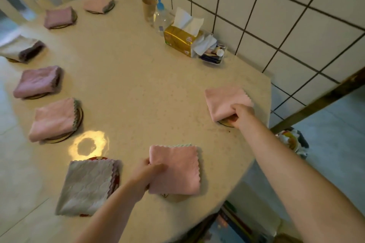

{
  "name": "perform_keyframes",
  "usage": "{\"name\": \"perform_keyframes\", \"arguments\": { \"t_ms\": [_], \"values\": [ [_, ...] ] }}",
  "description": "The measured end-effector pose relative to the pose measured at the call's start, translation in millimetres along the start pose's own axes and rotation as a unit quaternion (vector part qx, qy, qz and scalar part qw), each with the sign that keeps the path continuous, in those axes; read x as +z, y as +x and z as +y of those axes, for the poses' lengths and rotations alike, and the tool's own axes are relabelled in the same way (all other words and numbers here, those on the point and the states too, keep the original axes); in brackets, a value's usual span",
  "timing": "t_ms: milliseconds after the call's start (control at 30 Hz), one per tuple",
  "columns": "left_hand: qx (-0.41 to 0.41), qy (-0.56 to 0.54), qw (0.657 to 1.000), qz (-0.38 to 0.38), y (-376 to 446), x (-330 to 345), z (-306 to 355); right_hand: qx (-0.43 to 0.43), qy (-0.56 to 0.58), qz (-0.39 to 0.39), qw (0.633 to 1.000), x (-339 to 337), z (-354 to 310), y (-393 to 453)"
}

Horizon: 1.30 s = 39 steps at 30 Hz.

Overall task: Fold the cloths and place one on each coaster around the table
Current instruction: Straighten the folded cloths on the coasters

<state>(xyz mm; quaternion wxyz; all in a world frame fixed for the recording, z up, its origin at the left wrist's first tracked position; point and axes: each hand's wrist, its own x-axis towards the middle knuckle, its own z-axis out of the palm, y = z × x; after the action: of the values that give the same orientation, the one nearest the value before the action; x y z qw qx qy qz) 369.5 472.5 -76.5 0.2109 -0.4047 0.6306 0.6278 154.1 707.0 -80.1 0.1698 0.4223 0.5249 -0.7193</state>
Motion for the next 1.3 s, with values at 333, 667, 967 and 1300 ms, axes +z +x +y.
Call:
{"name": "perform_keyframes", "arguments": {
  "t_ms": [333,667,967,1300],
  "values": [
    [-0.014,-0.226,0.974,-0.021,-10.4,7.4,-38.7,-0.056,-0.020,-0.056,0.997,-43.7,-1.0,14.9],
    [-0.056,-0.235,0.970,-0.027,-15.6,4.7,-51.3,-0.073,-0.070,-0.017,0.995,-53.1,-7.5,16.2],
    [-0.068,-0.285,0.956,0.000,-14.9,12.2,-69.8,-0.092,-0.089,0.014,0.992,-61.9,-12.5,13.8],
    [-0.032,-0.080,0.995,0.042,-24.4,9.5,-66.9,-0.205,-0.378,0.187,0.883,-57.6,7.7,5.1]
  ]
}}
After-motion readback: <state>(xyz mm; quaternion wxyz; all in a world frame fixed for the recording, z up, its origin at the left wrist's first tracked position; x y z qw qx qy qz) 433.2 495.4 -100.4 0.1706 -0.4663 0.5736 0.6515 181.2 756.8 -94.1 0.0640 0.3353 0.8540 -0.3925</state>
